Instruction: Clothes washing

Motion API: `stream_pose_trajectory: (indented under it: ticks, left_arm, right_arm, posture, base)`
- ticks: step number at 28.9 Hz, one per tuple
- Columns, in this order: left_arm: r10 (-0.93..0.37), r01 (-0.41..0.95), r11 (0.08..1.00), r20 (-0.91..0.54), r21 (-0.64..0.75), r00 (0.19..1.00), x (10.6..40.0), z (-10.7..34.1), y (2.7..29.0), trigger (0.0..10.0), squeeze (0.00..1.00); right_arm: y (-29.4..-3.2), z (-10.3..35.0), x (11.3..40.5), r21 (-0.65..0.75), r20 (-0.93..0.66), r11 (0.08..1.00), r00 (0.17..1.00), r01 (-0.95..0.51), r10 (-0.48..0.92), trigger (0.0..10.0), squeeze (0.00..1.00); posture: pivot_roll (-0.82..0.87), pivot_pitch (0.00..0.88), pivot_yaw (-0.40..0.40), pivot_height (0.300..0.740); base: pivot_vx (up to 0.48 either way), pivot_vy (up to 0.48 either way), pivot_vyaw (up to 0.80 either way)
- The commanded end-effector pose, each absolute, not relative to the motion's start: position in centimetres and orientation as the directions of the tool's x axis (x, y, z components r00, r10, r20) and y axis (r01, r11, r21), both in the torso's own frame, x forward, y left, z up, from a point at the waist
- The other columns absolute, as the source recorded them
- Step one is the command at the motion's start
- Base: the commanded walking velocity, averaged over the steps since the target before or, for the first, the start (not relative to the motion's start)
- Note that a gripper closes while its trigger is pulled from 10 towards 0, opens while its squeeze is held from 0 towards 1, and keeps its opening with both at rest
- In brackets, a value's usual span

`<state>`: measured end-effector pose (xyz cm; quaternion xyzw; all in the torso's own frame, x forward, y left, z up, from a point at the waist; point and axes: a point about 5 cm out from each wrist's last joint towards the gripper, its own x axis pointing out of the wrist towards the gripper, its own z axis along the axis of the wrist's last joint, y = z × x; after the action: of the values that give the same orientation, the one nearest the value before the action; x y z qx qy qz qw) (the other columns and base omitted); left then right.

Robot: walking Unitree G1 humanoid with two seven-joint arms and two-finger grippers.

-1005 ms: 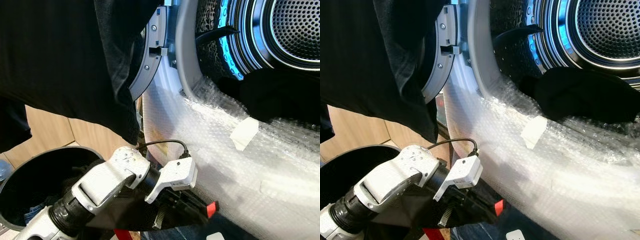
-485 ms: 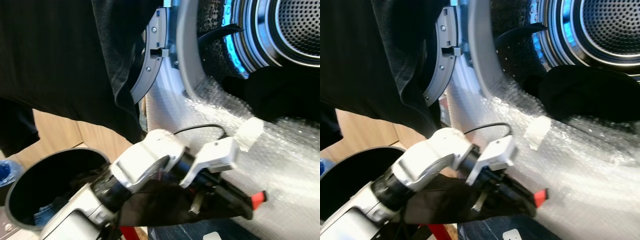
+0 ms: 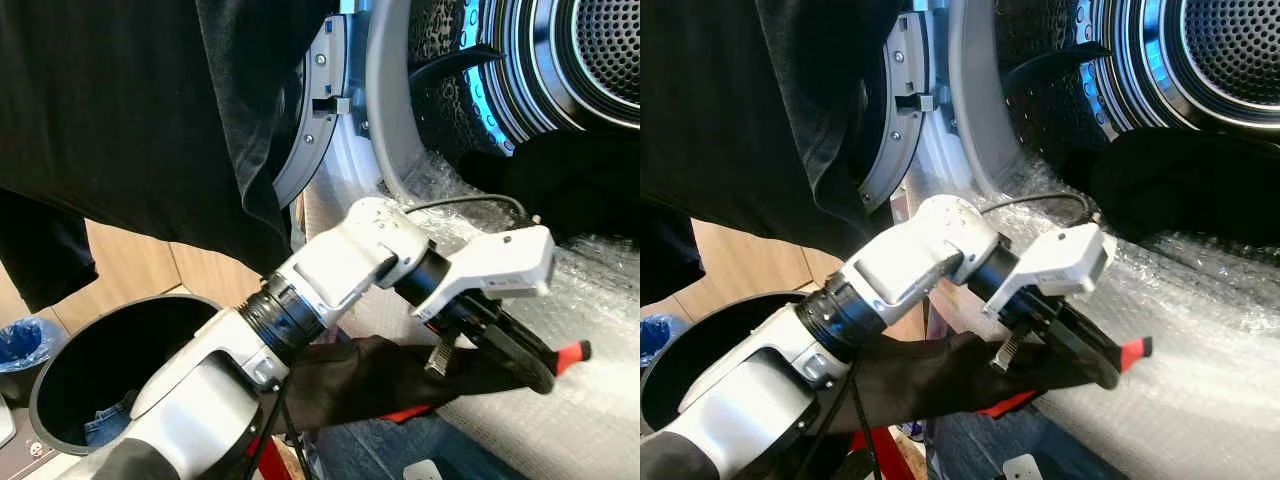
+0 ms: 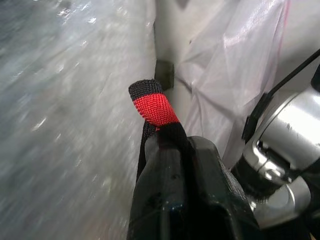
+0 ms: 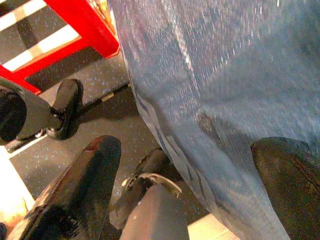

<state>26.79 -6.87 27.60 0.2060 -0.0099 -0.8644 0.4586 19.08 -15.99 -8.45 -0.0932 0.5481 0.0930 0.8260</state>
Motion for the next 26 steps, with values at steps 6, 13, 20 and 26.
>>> stream_pose_trajectory:
  ticks: [6,13,20,26]
  left_arm:
    - [-0.865,0.846,-0.491,-0.231,0.209,-0.445,25.9,26.6,-4.4,0.0,0.00]
    - [-0.923,0.917,-0.379,-0.125,0.123,-0.365,24.9,27.1,0.1,0.0,0.00]
    - [-0.969,0.973,-0.230,-0.097,0.034,-0.225,23.1,25.2,4.7,0.0,0.00]
    - [-0.992,0.998,0.065,-0.106,0.023,0.067,23.3,23.3,7.4,0.0,0.00]
  right_arm:
    - [-15.5,-7.7,20.5,-0.005,-0.885,0.962,0.449,-0.274,0.123,10.0,0.00]
    - [-15.9,-7.7,20.4,-0.003,-0.886,0.956,0.445,-0.292,0.133,10.0,0.00]
    - [-14.7,-6.9,21.9,0.030,-0.846,0.951,0.498,-0.309,0.188,10.0,0.00]
    - [-14.9,-6.9,21.8,0.035,-0.845,0.939,0.491,-0.341,0.210,10.0,0.00]
  posture:
    - [0.18,0.000,0.020,0.740]
    - [0.24,0.000,0.013,0.740]
    - [0.23,0.000,0.022,0.740]
    - [0.23,0.000,0.012,0.740]
  base:
    - [0.000,0.000,0.00]
    - [0.000,0.000,0.00]
    - [0.000,0.000,0.00]
    - [0.000,0.000,0.00]
